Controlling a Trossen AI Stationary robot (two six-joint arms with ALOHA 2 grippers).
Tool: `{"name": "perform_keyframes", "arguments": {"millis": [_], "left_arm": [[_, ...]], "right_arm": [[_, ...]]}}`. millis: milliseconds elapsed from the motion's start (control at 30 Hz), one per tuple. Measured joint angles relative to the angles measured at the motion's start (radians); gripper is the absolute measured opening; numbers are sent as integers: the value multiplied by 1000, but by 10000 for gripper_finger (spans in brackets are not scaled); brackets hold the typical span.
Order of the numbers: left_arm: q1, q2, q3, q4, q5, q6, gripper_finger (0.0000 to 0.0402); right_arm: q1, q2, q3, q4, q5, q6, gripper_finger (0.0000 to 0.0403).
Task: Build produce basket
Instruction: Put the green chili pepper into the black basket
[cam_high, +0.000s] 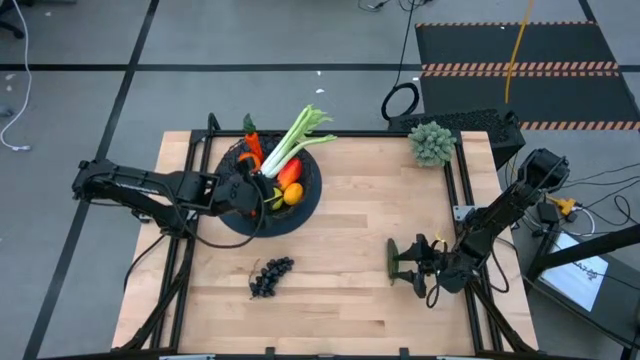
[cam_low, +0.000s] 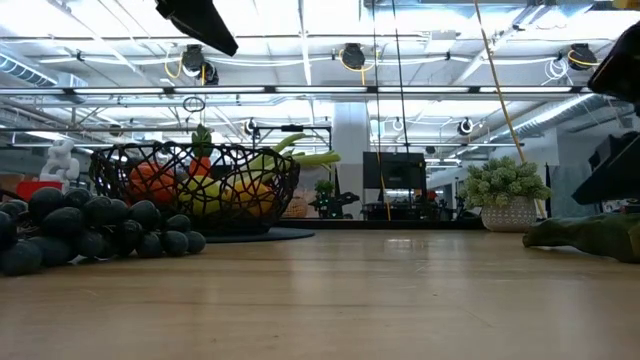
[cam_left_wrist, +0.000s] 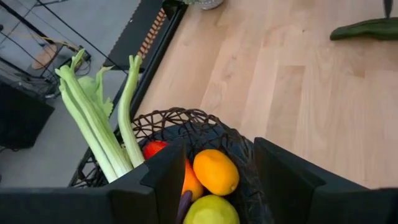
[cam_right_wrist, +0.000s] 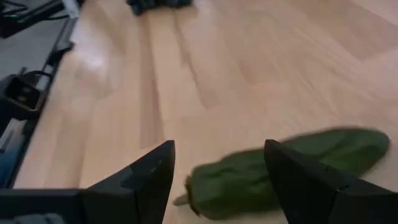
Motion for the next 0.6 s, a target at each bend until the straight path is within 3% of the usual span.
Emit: {"name": "perform_keyframes", "arguments": {"millis": [333,500,600], "left_arm": [[0,0,0,14,0,-12,191],[0,0,-1,45,0,-12,191],[0,0,-1,45,0,-8,191]], "right_arm": [[-33,0,0,-117,-2,226,240],[-57,0,0,-119,-142,409,240],[-52,0,0,-119,-169,448,240]]}}
